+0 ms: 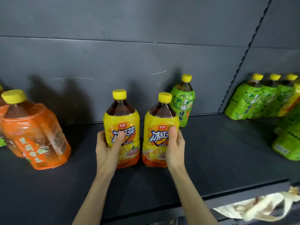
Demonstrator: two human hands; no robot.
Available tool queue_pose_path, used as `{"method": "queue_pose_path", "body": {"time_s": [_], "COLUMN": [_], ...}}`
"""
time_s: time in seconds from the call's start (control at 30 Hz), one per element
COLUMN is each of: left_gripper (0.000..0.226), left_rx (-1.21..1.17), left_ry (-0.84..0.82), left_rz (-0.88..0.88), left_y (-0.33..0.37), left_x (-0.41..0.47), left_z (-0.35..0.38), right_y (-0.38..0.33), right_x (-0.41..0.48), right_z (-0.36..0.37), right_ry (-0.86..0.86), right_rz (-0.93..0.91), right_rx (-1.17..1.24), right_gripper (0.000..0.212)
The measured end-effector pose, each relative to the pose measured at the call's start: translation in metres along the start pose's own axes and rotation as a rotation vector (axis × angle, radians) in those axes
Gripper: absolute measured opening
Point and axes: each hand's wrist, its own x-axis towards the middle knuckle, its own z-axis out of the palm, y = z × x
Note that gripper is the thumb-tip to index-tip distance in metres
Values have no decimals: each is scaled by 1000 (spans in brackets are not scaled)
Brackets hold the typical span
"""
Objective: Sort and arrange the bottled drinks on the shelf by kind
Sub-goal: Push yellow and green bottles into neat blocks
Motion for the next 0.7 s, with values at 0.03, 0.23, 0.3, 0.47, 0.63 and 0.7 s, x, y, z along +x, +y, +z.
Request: {"method": "queue_pose_path", "body": {"time_s": [0.03,0.23,0.3,0.47,0.63,0.7], "left_gripper": [35,49,58,62,56,54], "left_rx": [-28,-93,-79,-99,-181,-202], "left_ry": [-1,-164,-227,-406,-550,-608], "left_rz": [-11,-11,3,-17,-89,-118], "left_y": [3,35,45,54,45,42], "left_x": [-6,-41,-55,-98,-170,-204], "left_z": [1,35,56,123,209,248], "right_y": [-3,-37,-50,-80,-108,-119], "right_x": [-5,-25,-30,-52,-90,-107], "right_z": [-4,-48,-72,-155,-263,-312], "right_ry": [33,174,233,424,558,622], "right_rz": [4,29,25,38,42,29], "right_rx": [5,-64,-82,-137,-194,-225], "right_gripper": [60,81,77,78,89,87]}}
